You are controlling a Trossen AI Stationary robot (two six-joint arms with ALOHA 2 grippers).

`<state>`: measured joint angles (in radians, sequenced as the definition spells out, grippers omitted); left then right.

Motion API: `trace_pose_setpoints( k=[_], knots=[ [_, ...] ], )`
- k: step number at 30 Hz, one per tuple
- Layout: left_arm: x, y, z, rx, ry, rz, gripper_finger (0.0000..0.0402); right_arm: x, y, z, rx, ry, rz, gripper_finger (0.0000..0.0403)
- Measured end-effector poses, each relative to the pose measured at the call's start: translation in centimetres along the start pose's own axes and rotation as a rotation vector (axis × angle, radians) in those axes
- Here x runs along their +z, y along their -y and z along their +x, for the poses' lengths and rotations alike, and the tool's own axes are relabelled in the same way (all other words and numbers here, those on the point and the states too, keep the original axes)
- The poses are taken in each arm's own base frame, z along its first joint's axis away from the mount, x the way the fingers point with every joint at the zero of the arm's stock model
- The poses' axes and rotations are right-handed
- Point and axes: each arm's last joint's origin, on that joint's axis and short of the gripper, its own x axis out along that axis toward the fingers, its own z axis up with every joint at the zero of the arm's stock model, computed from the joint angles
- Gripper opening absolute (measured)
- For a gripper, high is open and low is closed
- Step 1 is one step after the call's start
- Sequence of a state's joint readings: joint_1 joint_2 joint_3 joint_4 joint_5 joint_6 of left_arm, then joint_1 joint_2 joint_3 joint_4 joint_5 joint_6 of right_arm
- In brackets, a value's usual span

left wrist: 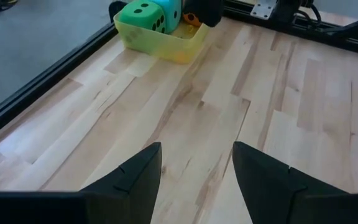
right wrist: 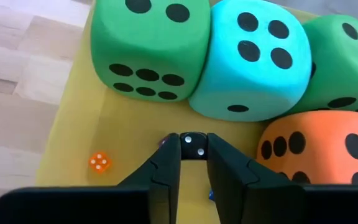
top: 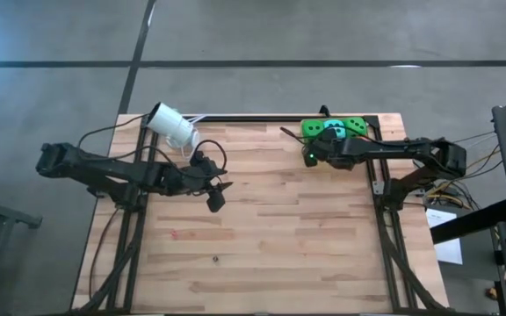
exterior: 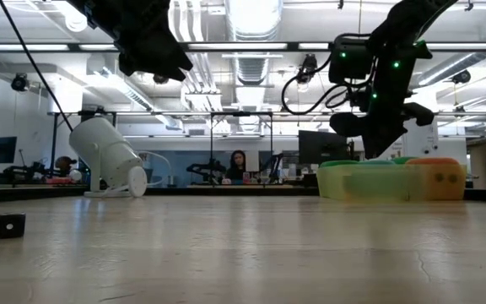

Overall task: Pick & Place Dice
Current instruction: Put the small black dice into the yellow bin

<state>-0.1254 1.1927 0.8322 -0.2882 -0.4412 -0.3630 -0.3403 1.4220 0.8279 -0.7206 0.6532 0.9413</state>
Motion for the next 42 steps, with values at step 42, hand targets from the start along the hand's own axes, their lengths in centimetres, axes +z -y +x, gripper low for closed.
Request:
trace_pose_setpoints(
  k=[42],
  knots=[
    [-10.3,3.1,-1.2,-0.393,-0.387,0.274,0.0203,-4.0,-0.5,-10.6,0.441,0.239,-0.219,0.0194]
  ],
)
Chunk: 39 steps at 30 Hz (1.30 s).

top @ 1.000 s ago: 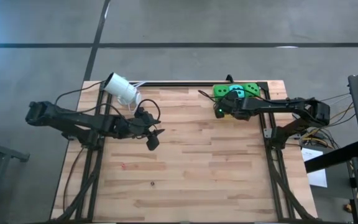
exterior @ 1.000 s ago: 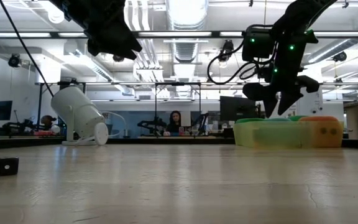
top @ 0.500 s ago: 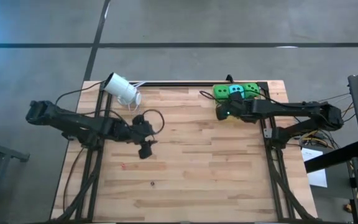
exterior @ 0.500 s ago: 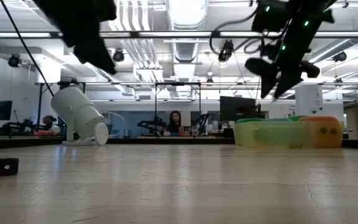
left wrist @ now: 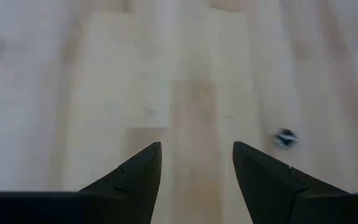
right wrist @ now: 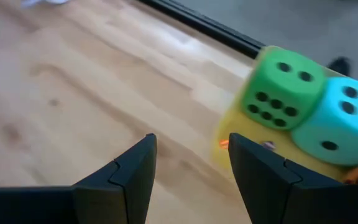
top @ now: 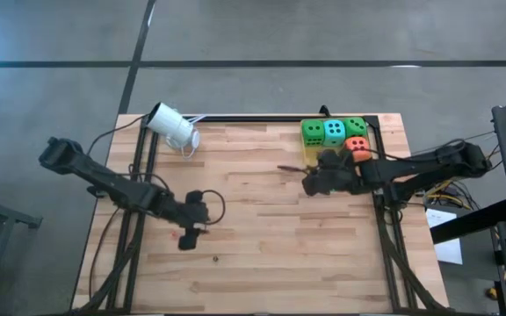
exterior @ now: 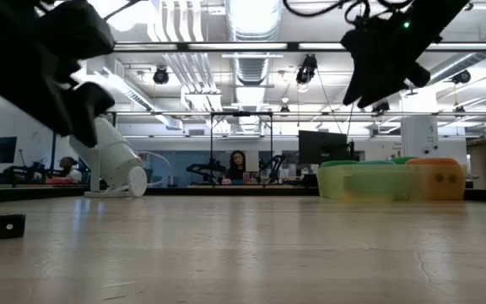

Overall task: Pick & Place Dice
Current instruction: Put the small black dice into the yellow bin

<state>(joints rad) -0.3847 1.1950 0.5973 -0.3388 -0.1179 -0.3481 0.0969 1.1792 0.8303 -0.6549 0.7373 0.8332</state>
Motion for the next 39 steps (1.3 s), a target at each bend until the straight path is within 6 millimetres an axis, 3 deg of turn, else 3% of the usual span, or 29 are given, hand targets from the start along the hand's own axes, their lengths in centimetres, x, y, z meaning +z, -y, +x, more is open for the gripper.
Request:
trace_pose_setpoints(
  k=[8,21,31,39],
  knots=[
    [-2.5,0.0,1.7,-0.199,0.018,-0.012,0.0203,-1.3,-2.1,-2.1,0.151,0.032,-0.086,0.0192],
    [-3.9,2.4,2.0,-0.15,0.03,0.098,0.0203,-1.8,-2.8,-3.1,0.199,0.057,-0.078,0.019],
    [-4.2,4.4,5.5,-0.181,-0.065,0.134,0.0203,-1.6,-3.1,-3.3,0.228,0.079,-0.048,0.0187],
    [-2.7,5.9,7.6,-0.206,-0.104,0.194,0.0203,-1.5,-3.2,-3.3,0.236,0.082,-0.044,0.0185]
  ],
)
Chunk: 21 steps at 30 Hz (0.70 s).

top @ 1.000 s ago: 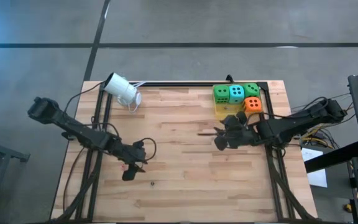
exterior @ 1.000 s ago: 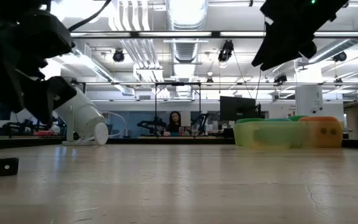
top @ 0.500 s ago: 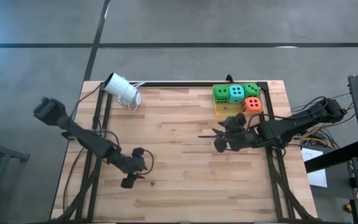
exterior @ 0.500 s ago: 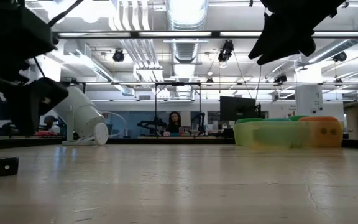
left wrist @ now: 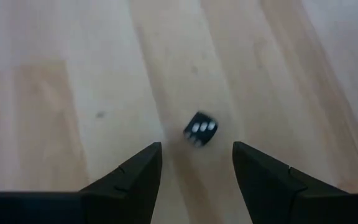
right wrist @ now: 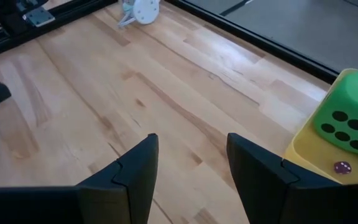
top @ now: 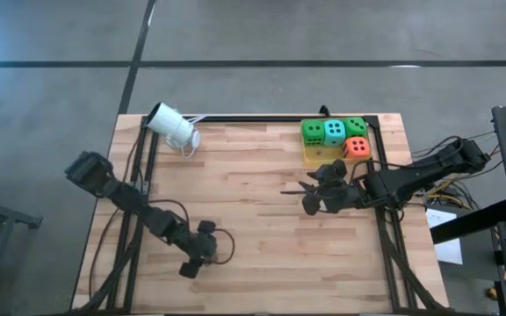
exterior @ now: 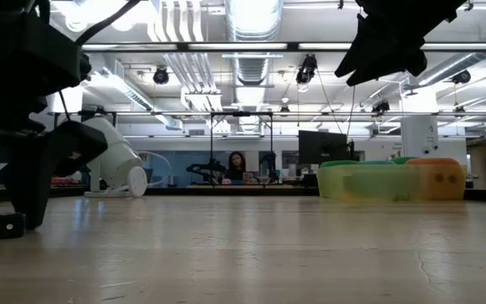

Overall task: Pick & Place Dice
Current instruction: Put the small black dice into the yellow bin

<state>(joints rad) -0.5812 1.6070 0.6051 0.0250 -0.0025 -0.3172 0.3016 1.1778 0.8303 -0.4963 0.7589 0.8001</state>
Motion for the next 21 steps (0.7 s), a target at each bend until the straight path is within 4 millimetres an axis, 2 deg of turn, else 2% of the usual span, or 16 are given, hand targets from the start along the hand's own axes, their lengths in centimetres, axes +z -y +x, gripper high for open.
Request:
trace_pose_setpoints(
  k=[9,16,21],
  knots=[
    [1.4,0.4,0.9,-0.007,0.005,0.055,0.0203,0.0,0.0,0.0,0.002,0.001,0.002,0.0184],
    [1.3,0.4,0.9,-0.005,0.011,-0.036,0.0203,0.0,0.0,0.0,0.003,0.003,-0.015,0.0182],
    [1.4,0.4,0.9,-0.007,0.018,0.05,0.0203,0.1,0.0,0.0,0.004,0.004,-0.013,0.0184]
  ],
)
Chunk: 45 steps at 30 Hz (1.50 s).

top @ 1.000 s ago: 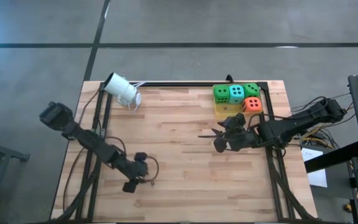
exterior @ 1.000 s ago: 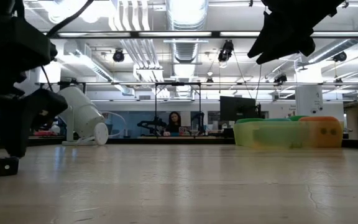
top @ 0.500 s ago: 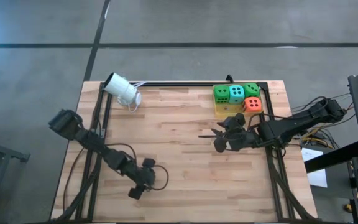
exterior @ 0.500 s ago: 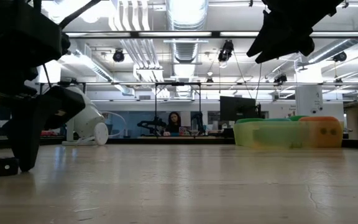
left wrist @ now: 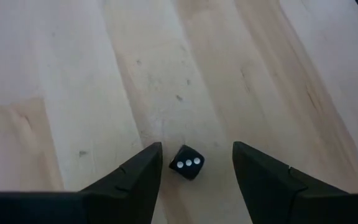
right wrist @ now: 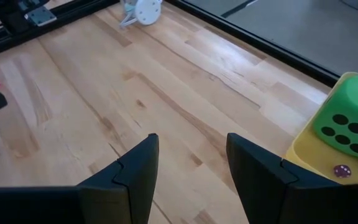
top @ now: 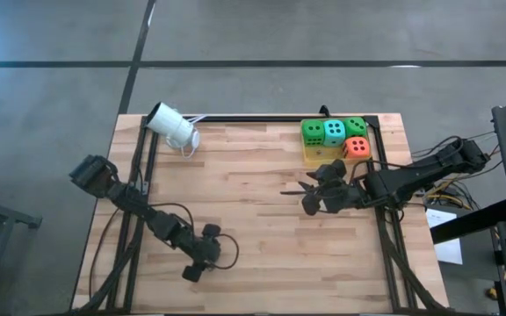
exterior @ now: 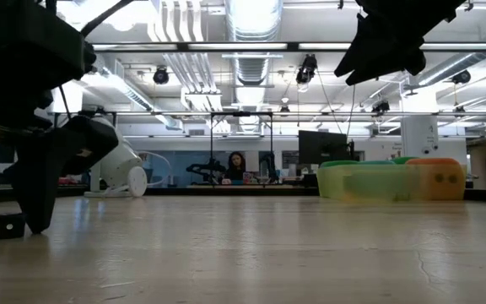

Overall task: Pick & Place Dice
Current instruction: Put the small black dice into the yellow bin

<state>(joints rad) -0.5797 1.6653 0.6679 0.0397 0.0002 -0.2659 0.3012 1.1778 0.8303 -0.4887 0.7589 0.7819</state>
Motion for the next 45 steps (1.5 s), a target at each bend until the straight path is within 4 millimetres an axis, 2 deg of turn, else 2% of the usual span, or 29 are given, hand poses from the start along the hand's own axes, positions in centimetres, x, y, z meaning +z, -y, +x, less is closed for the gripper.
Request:
trace_pose_setpoints(
  k=[7,16,20,28,32,37,45],
  knots=[
    [-0.1,0.0,0.0,0.005,-0.008,0.123,0.0182,0.1,-0.1,0.0,0.005,0.005,0.018,0.0185],
    [-0.3,0.1,0.0,0.014,-0.027,0.184,0.0086,0.2,-0.2,0.0,0.018,0.018,0.036,0.0185],
    [-0.3,0.1,0.0,0.013,-0.029,0.195,0.0055,0.2,-0.2,0.0,0.018,0.018,0.036,0.0185],
    [0.0,0.0,0.0,0.038,-0.003,0.186,0.0048,0.2,-0.2,0.0,0.019,0.019,0.036,0.0185],
    [1.7,-0.6,-0.4,0.13,0.059,0.169,0.0048,0.2,-0.2,0.0,0.019,0.019,0.036,0.0185],
    [4.4,-2.5,-1.0,0.195,0.132,0.126,0.0049,0.3,-0.2,0.0,0.02,0.02,0.028,0.0185],
    [8.1,-8.1,-2.9,0.28,0.2,-0.01,0.005,0.3,-0.2,0.0,0.021,0.02,0.026,0.0185]
  ],
)
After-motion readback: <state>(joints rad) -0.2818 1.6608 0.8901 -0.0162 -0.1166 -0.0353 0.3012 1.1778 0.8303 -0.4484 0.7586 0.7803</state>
